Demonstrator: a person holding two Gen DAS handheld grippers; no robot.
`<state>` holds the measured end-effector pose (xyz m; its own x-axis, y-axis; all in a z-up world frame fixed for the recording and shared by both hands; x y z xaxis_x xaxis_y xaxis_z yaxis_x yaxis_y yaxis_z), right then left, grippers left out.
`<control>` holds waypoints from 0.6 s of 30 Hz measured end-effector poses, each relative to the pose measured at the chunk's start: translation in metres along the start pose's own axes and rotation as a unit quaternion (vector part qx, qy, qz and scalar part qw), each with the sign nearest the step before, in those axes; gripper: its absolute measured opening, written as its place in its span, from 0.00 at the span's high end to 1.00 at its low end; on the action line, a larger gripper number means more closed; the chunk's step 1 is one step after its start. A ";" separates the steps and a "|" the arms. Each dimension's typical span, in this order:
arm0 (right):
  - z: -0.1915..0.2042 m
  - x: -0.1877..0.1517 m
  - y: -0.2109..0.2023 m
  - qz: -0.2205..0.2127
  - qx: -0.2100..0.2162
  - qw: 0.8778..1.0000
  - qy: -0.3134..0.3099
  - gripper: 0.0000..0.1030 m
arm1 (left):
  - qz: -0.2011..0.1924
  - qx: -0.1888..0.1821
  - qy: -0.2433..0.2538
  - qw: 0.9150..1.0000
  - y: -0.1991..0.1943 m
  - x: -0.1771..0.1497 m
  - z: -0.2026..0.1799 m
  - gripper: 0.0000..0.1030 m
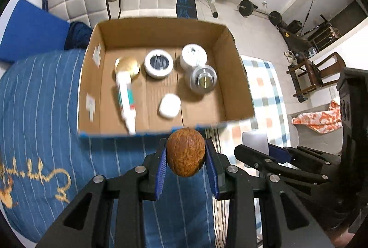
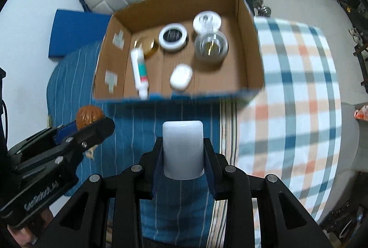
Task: Organize rigid objects
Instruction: 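Carry the walnut and white cup into the box and open both tools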
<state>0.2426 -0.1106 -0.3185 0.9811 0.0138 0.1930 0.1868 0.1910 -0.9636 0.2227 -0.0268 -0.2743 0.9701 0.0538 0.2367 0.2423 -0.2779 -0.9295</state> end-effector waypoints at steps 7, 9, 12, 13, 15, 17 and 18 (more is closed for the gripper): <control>-0.036 0.052 0.042 0.014 -0.034 0.999 0.009 0.67 | 0.032 0.026 -0.012 0.999 0.054 0.051 0.007 0.73; -0.045 0.062 0.065 0.032 -0.042 0.999 0.014 0.67 | 0.046 0.041 -0.017 0.998 0.076 0.059 0.015 0.73; -0.058 0.067 0.098 0.062 -0.049 0.997 0.019 0.67 | 0.073 0.051 -0.026 0.996 0.104 0.063 0.025 0.73; -0.061 0.067 0.107 0.071 -0.050 0.996 0.020 0.67 | 0.082 0.053 -0.030 0.995 0.112 0.065 0.028 0.73; -0.069 0.066 0.124 0.087 -0.053 0.994 0.025 0.67 | 0.100 0.057 -0.035 0.993 0.131 0.065 0.033 0.73; -0.075 0.065 0.139 0.102 -0.056 0.993 0.025 0.67 | 0.114 0.063 -0.039 0.991 0.146 0.066 0.038 0.73; -0.077 0.064 0.145 0.107 -0.058 0.992 0.027 0.67 | 0.121 0.066 -0.041 0.990 0.153 0.067 0.040 0.73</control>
<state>0.3367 -0.1576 -0.4602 0.9996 -0.0105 -0.0263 -0.0255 0.0748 -0.9969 0.3251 -0.0271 -0.4123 0.9966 0.0805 -0.0163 -0.0027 -0.1654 -0.9862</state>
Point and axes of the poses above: each gripper's, at about its wrist camera, not at the fingertips, and y roughly the way its jaws point, z to its left, x to its top, the point moved 6 cm from there along y, roughly the way its jaws point, and after that the axes turned 10 degrees about -y, right-handed, at the moved point
